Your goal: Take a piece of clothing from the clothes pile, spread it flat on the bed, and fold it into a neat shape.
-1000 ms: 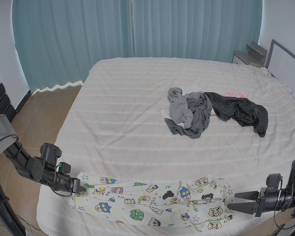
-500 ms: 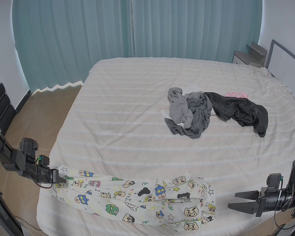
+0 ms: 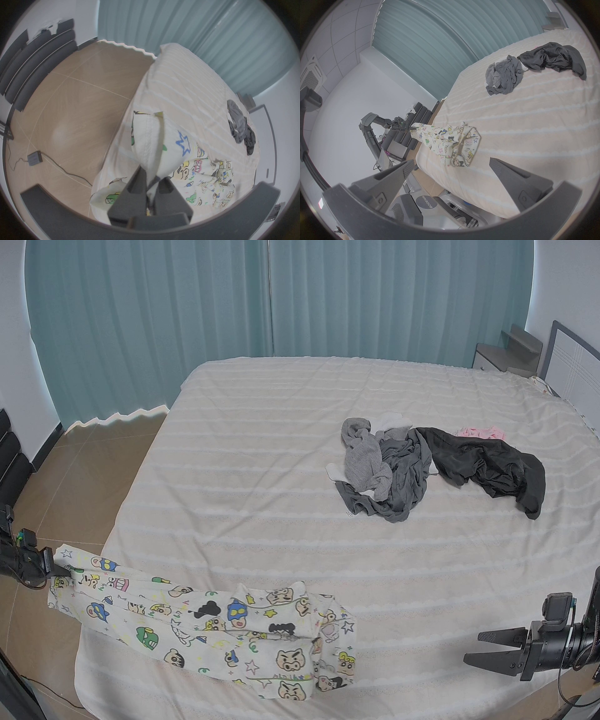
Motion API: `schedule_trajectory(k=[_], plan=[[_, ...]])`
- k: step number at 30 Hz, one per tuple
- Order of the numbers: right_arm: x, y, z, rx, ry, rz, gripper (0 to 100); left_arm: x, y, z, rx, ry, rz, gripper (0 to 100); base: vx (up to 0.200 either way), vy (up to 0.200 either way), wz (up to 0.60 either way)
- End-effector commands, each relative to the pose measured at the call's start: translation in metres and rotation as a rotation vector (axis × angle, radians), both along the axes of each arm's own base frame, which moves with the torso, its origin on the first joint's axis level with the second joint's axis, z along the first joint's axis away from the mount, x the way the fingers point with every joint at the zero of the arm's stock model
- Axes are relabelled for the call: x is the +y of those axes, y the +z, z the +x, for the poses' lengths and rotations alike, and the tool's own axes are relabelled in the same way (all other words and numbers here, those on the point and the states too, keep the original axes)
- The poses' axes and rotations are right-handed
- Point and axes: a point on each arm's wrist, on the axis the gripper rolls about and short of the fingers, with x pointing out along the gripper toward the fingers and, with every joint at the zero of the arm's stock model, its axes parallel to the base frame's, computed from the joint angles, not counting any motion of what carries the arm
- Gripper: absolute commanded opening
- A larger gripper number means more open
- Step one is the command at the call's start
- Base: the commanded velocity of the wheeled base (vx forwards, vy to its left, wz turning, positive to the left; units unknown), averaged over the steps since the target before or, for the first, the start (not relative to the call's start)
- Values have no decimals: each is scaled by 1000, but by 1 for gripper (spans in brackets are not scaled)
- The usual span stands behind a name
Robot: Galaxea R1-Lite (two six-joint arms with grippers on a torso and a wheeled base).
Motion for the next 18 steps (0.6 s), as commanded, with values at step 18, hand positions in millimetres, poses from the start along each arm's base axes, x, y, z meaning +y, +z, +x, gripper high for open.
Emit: schedule_trajectory(k=[18], plan=[[-2, -2, -3, -1, -6, 0, 100, -172, 81, -7, 52, -175, 6, 0, 0, 0, 0]])
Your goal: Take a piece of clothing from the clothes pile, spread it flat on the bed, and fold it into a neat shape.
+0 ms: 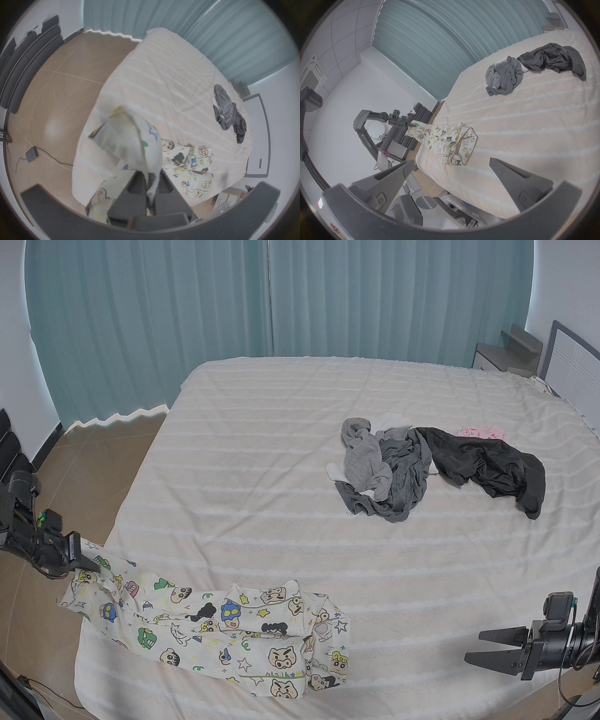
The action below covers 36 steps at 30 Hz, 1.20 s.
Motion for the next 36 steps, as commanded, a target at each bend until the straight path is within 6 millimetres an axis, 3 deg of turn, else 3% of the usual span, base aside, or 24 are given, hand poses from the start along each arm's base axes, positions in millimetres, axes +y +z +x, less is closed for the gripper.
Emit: schedule_trajectory(k=[1, 2, 3, 7, 9, 10, 20, 27, 36], plan=[[-1, -2, -3, 5, -2, -2, 100, -94, 36, -18, -70, -78, 38, 0, 0, 0, 0], [-1, -2, -3, 5, -2, -2, 100, -94, 36, -18, -70, -78, 38, 0, 0, 0, 0], [-1, -2, -3, 5, -2, -2, 100, -121, 38, -19, -71, -87, 42, 0, 0, 0, 0], [-1, -2, -3, 5, -2, -2, 100, -166, 35, -18, -89, -107, 101, 0, 0, 0, 0], [-1, -2, -3, 5, -2, -2, 100, -175, 31, -16, -89, -114, 105, 0, 0, 0, 0], [-1, -2, -3, 6, -2, -2, 100, -196, 22, -13, -85, -130, 106, 0, 0, 0, 0], [-1, -3, -3, 11, -2, -3, 100, -282, -23, -7, -89, -215, 97, 0, 0, 0, 0], [-1, -4, -3, 13, -1, -5, 100, -307, -48, -10, -61, -236, 87, 0, 0, 0, 0], [-1, -4, -3, 14, -1, -5, 100, -320, -45, -17, -59, -244, 44, 0, 0, 0, 0]])
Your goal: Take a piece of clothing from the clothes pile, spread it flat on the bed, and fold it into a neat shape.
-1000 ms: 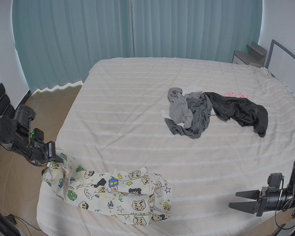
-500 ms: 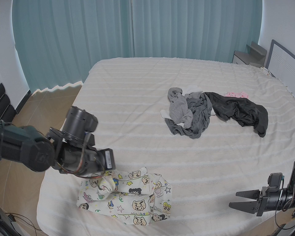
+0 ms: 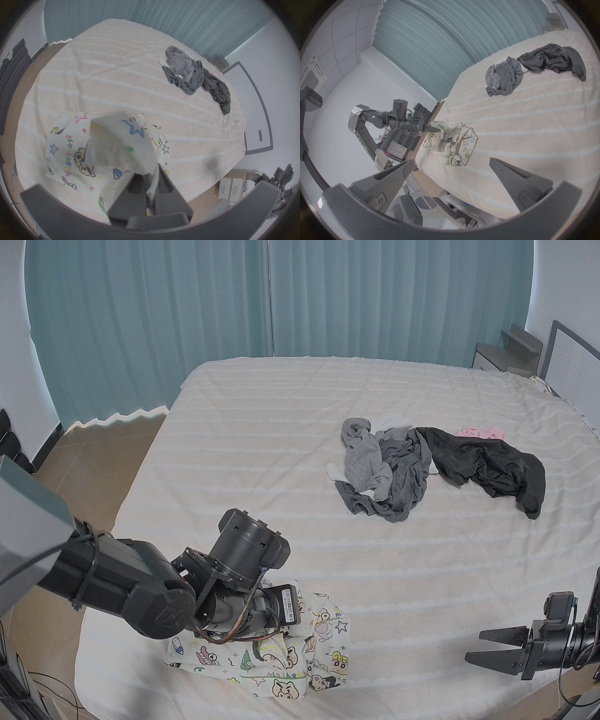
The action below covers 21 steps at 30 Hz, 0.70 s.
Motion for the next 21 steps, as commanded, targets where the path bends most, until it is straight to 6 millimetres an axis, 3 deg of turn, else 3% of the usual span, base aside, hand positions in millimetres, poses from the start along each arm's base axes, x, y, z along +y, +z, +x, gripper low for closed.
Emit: schedule_trajectory(k=[1, 2, 3, 16, 21], plan=[[-1, -4, -3, 18, 1, -4, 100, -5, -6, -3, 18, -21, 7, 0, 0, 0, 0], [-1, -4, -3, 18, 1, -4, 100, -5, -7, -4, 23, -26, 9, 0, 0, 0, 0], [-1, -4, -3, 18, 1, -4, 100, -5, -7, -3, 22, -22, 9, 100, 0, 0, 0], [-1, -4, -3, 18, 3, -4, 100, -3, 8, -2, -37, 26, -61, 100, 0, 0, 0], [0, -5, -4, 32, 8, -7, 100, 33, 28, -23, -65, 65, -95, 100, 0, 0, 0]])
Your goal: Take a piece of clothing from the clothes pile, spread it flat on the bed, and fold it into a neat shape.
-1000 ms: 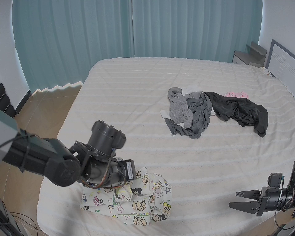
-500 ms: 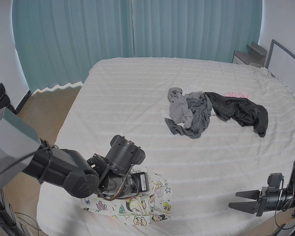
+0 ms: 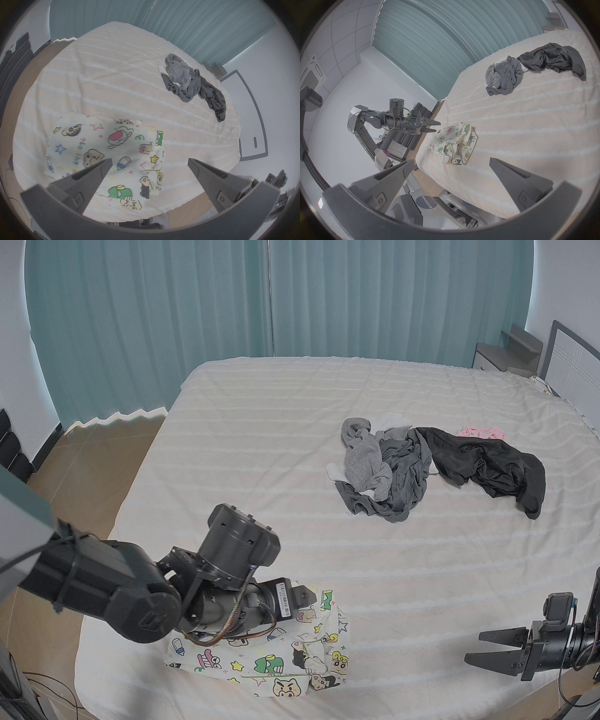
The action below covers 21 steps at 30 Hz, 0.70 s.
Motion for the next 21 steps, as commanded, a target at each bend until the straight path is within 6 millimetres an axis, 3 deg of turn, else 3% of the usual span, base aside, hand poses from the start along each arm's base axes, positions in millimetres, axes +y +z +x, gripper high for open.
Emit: schedule_trajectory(k=[1, 7, 12, 16, 21], plan=[[0, -5, -3, 27, 6, -6, 100, 36, 22, -23, -39, 38, -41, 100, 0, 0, 0], [0, -6, -3, 41, 13, -7, 100, 65, 21, -58, -67, 67, -95, 100, 0, 0, 0], [11, -9, 8, 86, 75, -18, 100, 85, 7, -78, -75, 103, -126, 100, -200, 0, 0], [48, 1, 40, 81, 195, -27, 100, 105, -10, -80, -107, 191, -129, 100, -200, 0, 0], [103, 0, 79, 96, 197, -69, 100, 113, -19, -87, -146, 204, -143, 100, -120, 0, 0]])
